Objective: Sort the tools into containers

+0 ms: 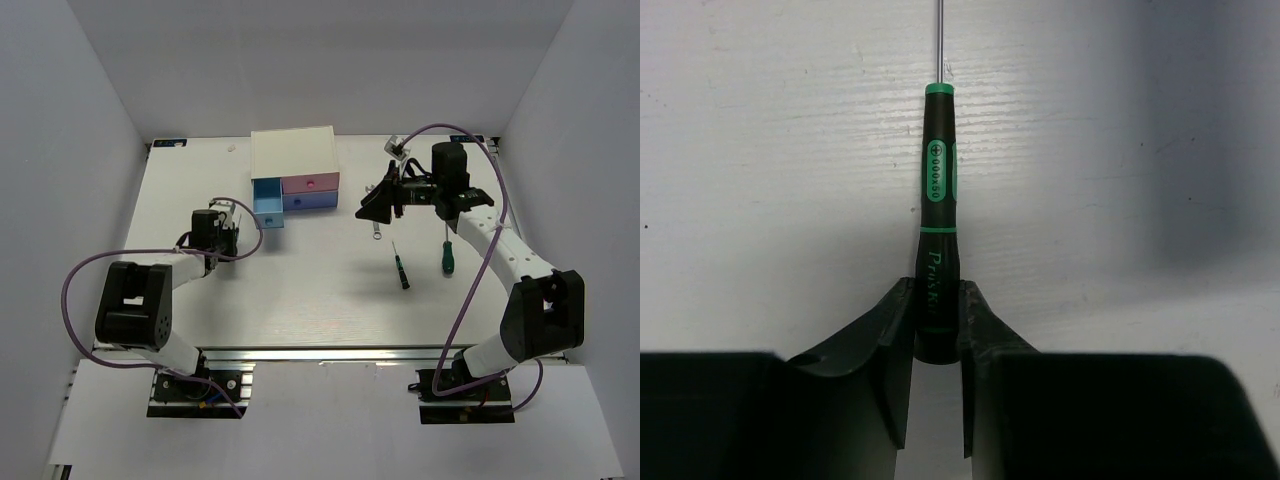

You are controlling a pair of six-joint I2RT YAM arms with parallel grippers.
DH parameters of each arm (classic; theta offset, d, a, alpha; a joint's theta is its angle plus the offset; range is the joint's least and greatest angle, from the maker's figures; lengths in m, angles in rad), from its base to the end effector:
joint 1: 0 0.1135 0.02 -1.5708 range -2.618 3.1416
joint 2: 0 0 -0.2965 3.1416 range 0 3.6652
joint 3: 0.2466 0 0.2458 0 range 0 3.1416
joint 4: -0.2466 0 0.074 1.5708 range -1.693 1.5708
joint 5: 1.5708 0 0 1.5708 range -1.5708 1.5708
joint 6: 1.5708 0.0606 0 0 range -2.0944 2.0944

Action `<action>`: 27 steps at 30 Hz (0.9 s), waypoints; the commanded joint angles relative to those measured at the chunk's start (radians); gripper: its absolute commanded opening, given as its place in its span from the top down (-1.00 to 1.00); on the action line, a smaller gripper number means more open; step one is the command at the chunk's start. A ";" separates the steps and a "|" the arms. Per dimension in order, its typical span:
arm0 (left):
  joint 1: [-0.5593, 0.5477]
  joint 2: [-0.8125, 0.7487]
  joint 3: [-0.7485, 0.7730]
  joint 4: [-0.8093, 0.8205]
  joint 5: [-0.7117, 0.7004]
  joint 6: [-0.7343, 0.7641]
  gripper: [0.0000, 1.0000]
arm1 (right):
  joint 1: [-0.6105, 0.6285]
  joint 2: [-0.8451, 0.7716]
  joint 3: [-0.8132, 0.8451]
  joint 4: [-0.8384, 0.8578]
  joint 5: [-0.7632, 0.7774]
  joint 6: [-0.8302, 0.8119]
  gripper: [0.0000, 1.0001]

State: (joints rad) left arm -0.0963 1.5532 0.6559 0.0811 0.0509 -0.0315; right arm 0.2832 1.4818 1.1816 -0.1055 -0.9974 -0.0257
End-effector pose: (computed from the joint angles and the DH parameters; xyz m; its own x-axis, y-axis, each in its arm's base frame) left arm 0.3008 -0.0322 0.1631 -0.7289 0.0388 -0.6835 0.1078 0.9924 -0.0586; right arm 0.3096 0.1431 0.3535 -0.3559 -0.1181 -0.9270 -0.9022 0.3023 0.3078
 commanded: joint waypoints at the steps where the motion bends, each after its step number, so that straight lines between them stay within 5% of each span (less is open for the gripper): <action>1: -0.005 -0.054 -0.030 -0.037 -0.025 -0.008 0.55 | -0.007 0.002 0.021 0.036 -0.012 0.007 -0.23; 8: -0.005 -0.350 -0.018 -0.206 -0.080 -0.135 0.86 | -0.010 -0.005 0.009 0.036 -0.018 0.006 -0.22; 13: -0.005 -0.527 0.126 -0.389 -0.008 -0.269 0.99 | -0.010 -0.018 -0.025 0.059 -0.027 0.018 -0.20; 18: -0.005 -0.574 0.250 -0.535 0.197 -0.470 1.00 | -0.009 -0.021 -0.046 0.079 -0.032 0.018 -0.20; 23: -0.005 -0.532 0.269 -0.489 0.456 -0.732 1.00 | -0.009 -0.022 -0.069 0.124 -0.035 0.063 -0.16; 27: -0.005 -0.455 0.327 -0.527 0.506 -0.837 1.00 | -0.010 -0.040 -0.088 0.139 -0.030 0.073 -0.16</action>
State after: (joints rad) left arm -0.0978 1.0611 0.9215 -0.4011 0.4389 -0.7197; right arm 0.2806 1.4799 1.1030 -0.0292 -1.0080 0.0280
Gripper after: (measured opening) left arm 0.302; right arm 0.581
